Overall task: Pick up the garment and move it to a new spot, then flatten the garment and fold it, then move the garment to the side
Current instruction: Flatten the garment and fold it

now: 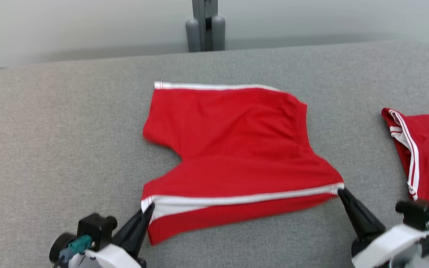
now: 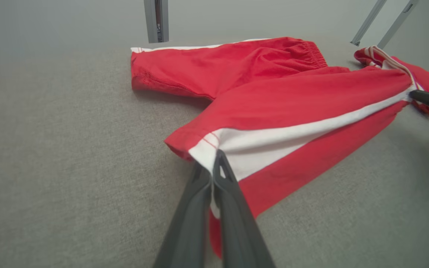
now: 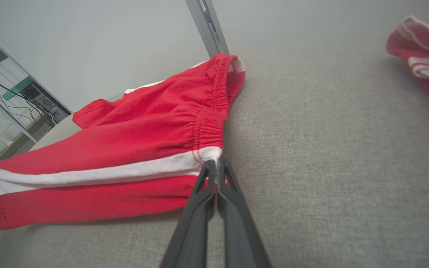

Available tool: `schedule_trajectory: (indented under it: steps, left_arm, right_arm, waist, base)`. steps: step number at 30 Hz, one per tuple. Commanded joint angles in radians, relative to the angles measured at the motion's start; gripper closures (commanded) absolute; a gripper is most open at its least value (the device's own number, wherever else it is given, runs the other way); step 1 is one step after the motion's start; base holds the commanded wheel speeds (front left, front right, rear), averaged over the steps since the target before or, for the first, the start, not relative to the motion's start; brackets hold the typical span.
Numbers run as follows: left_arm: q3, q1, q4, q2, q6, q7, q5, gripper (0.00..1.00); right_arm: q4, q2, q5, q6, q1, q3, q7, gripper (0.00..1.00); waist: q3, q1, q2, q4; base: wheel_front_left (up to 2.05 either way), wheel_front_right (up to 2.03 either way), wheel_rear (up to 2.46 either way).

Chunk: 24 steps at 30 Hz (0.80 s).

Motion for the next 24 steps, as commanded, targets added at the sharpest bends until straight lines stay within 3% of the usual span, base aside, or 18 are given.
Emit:
schedule_trajectory:
  steps: [1, 9, 16, 20, 24]
  left_arm:
    - [0.005, 0.028, -0.029, 0.013, 0.014, 0.018, -0.012, 1.00]
    - [0.006, 0.203, -0.219, 0.080, 0.093, 0.194, -0.087, 1.00]
    - [0.027, 0.240, -0.327, 0.104, 0.140, 0.226, -0.091, 1.00]
    - [0.050, 0.192, -0.372, 0.116, 0.149, 0.222, -0.077, 1.00]
    - [0.067, 0.113, -0.376, 0.118, 0.129, 0.227, -0.073, 1.00]
  right_arm:
    - [-0.008, -0.003, 0.010, 0.000, 0.033, -0.009, -0.002, 1.00]
    - [-0.083, -0.006, -0.001, 0.000, 0.223, -0.079, 0.011, 1.00]
    - [-0.174, 0.010, -0.041, 0.000, 0.284, -0.146, 0.050, 1.00]
    - [-0.244, 0.032, -0.082, 0.000, 0.281, -0.202, 0.102, 1.00]
    - [-0.305, 0.051, -0.099, 0.000, 0.223, -0.237, 0.142, 1.00]
  waist:
    - [-0.032, 0.0000, 0.0000, 0.011]
    - [-0.082, 0.0000, 0.0000, 0.011]
    - [-0.071, 0.0000, 0.0000, -0.003]
    - [-0.052, 0.0000, 0.0000, -0.007]
    - [-0.018, 0.0000, 0.0000, -0.015]
  base:
    - [0.00, 0.00, 0.00]
    - [0.00, 0.00, 0.00]
    - [0.00, 0.00, 0.00]
    - [0.00, 0.00, 0.00]
    - [0.00, 0.00, 0.00]
